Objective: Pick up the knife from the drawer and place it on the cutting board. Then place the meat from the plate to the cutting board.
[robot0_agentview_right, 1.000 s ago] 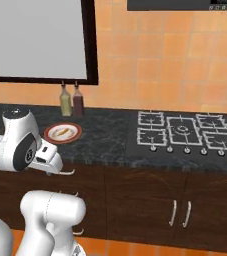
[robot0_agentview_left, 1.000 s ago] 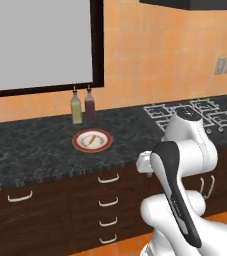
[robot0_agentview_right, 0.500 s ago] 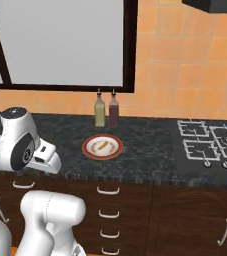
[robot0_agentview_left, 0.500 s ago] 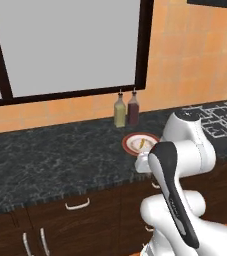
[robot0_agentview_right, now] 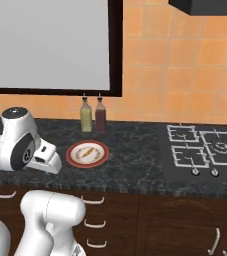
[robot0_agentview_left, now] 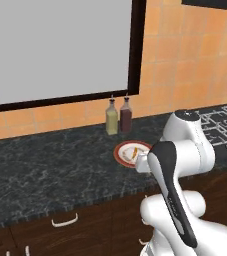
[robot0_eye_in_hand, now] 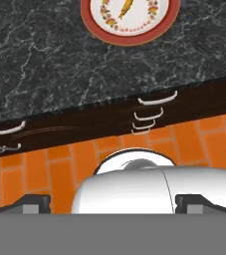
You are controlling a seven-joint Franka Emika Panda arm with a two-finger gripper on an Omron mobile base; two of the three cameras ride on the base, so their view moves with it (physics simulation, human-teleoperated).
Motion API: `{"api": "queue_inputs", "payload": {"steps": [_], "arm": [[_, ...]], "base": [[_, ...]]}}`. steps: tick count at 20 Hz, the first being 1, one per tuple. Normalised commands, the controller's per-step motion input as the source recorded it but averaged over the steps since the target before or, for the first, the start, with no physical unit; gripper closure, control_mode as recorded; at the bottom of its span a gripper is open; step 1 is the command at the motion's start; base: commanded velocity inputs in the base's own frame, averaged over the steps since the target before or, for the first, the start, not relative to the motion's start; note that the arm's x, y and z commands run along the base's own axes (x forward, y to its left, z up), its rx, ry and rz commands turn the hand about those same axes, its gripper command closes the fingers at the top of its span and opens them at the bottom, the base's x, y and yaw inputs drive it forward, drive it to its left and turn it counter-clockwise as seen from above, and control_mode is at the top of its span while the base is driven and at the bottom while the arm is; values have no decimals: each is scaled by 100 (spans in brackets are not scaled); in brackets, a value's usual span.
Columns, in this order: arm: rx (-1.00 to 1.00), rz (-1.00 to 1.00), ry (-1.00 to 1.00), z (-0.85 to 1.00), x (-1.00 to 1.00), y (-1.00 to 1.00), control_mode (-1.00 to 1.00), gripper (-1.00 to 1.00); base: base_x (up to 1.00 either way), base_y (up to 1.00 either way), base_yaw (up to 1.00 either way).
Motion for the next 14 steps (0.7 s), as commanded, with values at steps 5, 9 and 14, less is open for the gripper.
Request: {"api": "queue_inputs", "payload": {"steps": [5, 9, 14], "arm": [[0, 0, 0, 0, 0, 0, 100, -100], [0, 0, 0, 0, 0, 0, 100, -100], [0, 0, 0, 0, 5, 0, -100, -100]], "base": [[45, -16, -13], [64, 0, -16], [40, 0, -6]]}}
